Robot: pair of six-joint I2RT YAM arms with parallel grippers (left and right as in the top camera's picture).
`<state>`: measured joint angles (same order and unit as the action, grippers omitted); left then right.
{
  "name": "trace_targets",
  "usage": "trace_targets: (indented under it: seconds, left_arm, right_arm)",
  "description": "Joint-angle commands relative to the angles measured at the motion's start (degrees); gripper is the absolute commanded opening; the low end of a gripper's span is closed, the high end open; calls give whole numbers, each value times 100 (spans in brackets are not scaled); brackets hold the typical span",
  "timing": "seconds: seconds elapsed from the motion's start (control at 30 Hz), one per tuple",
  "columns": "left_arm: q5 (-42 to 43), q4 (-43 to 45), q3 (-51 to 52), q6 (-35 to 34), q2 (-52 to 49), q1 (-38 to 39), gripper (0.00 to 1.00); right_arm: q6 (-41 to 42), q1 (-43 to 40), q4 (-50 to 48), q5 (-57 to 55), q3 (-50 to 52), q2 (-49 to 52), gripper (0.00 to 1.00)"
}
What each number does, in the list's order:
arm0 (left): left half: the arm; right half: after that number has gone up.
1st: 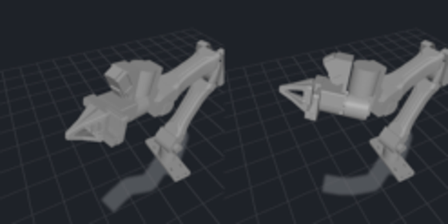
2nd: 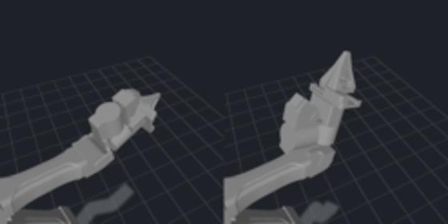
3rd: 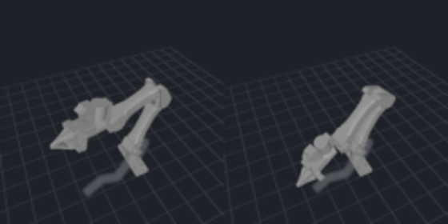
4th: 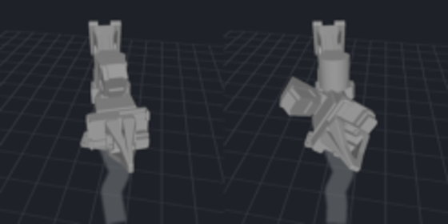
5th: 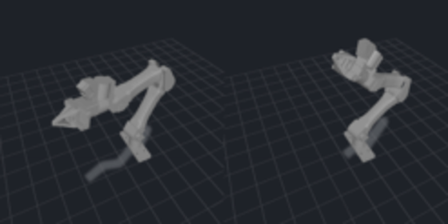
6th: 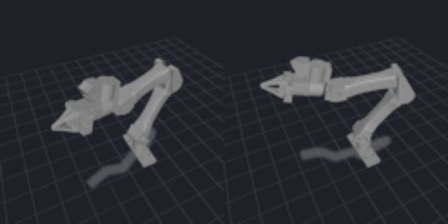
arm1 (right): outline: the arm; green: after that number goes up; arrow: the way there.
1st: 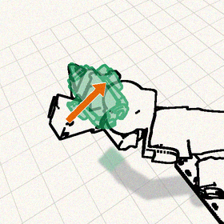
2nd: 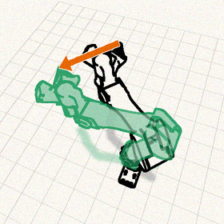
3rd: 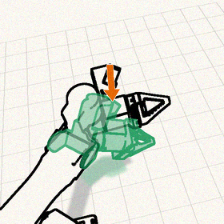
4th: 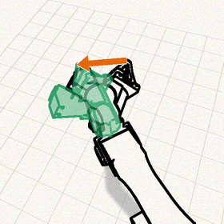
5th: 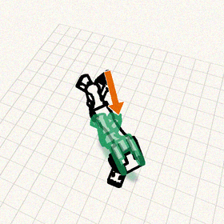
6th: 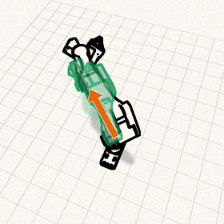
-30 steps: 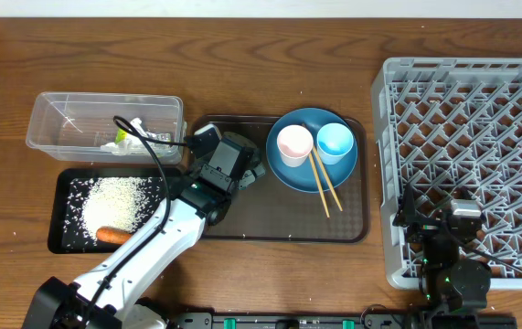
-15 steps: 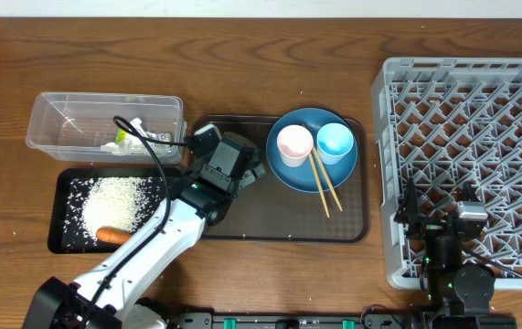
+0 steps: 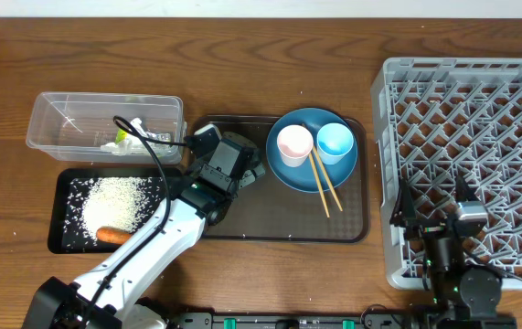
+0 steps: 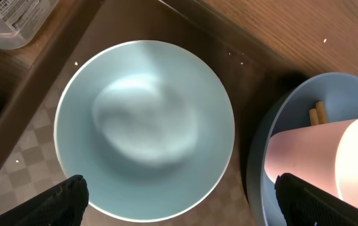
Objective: Sort waste into correct bins and load items into the dishwasher rack
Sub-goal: 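Raise the right gripper from the rack toward the bowl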
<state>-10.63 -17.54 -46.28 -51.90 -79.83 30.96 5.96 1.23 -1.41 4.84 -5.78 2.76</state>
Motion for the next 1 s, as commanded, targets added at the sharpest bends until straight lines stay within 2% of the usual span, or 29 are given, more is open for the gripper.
trace_targets:
  seconds: [0.0,0.1,0.27,0.5,0.57,0.67,0.9,0.93,0.97]
  left_arm:
    - [-28,9,-39,13,52,9,98]
    - [-28,9,-39,13,52,9,98]
    - [-28,9,-39,13,52,9,98]
    - [-28,9,-39,13,52,9,98]
    - [-28,9,-39,13,52,9,98]
    - [-28,7,-39,13,52,9,98]
    - [-28,9,-39,13,52,9,98]
    - [-28,9,-39,13,52,9,98]
    - [-28,9,-39,13,52,9,98]
  right_arm:
    - [68,-9,192,291,-898,367,99]
    - [68,-9,599,319,-1792,1008,99]
    - [63,-9,1650,505,-3560,2629,99]
    - [-2,-2,3814,1676,-6502,5366,99]
    - [2,-4,4159,2159,-7040,5921,99]
    - [0,-4,4203,2946,-7442,6551,99]
    - [470,-4,4395,3550,-7453,7318,99]
    - [463,0,4389,3528,-7451,7394,95]
    - [463,26,4402,3399,-7447,7493,84]
